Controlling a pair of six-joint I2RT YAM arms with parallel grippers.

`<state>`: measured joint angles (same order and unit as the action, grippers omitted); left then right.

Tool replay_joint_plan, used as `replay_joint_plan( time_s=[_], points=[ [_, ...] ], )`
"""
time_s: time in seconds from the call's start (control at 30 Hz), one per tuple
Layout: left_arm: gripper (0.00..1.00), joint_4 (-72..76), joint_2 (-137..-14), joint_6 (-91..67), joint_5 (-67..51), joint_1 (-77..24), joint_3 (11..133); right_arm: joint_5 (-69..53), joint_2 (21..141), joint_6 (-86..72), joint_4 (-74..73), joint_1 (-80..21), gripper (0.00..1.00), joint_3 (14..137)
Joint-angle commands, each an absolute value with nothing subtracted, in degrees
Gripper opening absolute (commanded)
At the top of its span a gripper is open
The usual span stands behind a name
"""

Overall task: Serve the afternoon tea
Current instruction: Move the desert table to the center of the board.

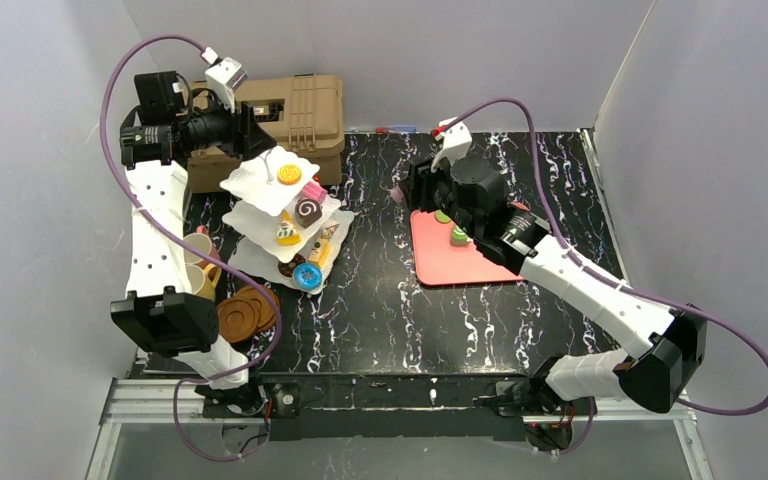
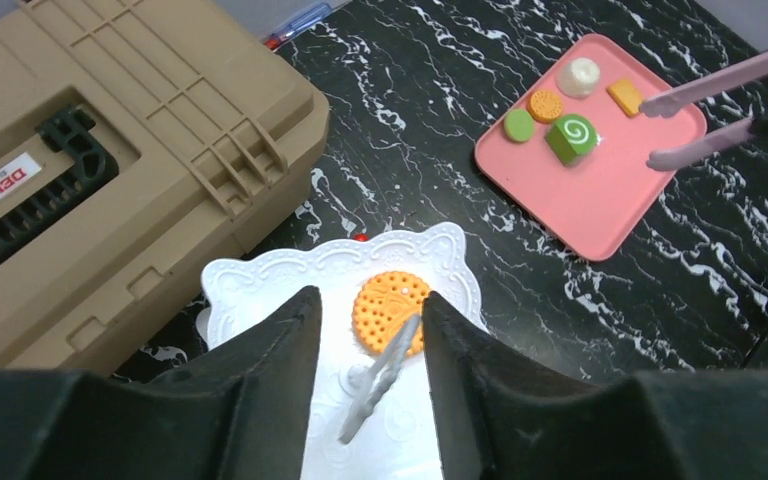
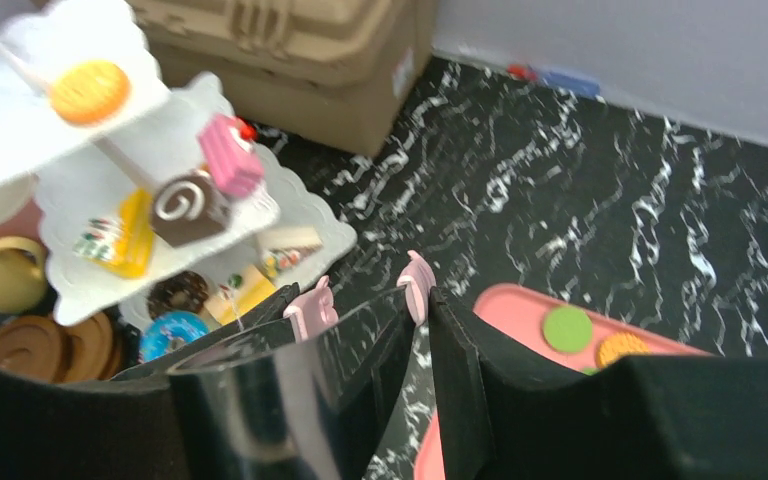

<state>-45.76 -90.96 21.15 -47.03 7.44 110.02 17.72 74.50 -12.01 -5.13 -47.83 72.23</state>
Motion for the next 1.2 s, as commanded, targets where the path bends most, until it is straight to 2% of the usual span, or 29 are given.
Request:
replay_joint_plan(
  time_s=[0.0, 0.27, 0.43, 0.97, 1.17],
  points=[
    [0.32, -49.7, -91.3, 22.7, -53.1, 7.8, 112.3, 19.6, 70.9, -13.1, -5.7, -46.4, 0.57, 70.3],
    [0.24, -48.8, -89.6, 22.6, -54.1, 7.2, 110.4, 20.3, 69.8, -14.0, -5.9, -45.2, 0.56, 67.4],
    [0.01, -40.7, -86.5, 17.1, -52.5, 4.4, 106.7, 22.2, 69.7, -13.3, -6.0, -44.9, 0.56, 65.4],
    [0.00, -29.8, -82.3, 6.7, -46.0, -5.0, 104.7, 24.2, 66.4, -14.2, -6.2, -41.7, 0.56, 58.6],
    [0.00, -26.8, -79.4, 2.9, -37.9, -7.8, 100.2, 24.4, 65.4, -14.4, -6.1, -39.6, 0.56, 56.1]
  ],
)
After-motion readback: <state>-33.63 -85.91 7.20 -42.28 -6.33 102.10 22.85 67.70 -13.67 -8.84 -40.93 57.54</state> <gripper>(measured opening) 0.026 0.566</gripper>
